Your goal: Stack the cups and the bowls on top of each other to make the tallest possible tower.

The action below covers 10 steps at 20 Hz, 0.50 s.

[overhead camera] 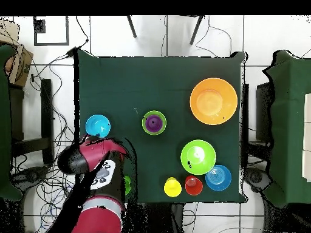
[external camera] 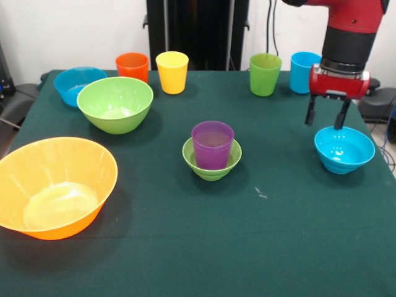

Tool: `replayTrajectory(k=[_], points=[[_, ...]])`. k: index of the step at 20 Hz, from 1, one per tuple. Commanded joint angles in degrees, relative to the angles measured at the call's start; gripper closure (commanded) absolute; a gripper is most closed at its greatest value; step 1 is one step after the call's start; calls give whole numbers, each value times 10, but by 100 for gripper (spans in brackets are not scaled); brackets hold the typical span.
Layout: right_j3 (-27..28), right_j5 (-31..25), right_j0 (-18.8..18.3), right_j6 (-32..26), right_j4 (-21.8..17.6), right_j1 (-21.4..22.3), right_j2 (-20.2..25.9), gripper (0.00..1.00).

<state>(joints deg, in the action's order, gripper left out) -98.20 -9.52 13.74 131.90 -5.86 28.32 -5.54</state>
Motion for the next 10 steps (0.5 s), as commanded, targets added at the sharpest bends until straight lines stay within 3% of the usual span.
replayTrajectory(k=[1, 10], points=[[49, 10, 10, 38, -6, -36, 9, 0], [71, 17, 10, 37, -5, -61, 4, 0]])
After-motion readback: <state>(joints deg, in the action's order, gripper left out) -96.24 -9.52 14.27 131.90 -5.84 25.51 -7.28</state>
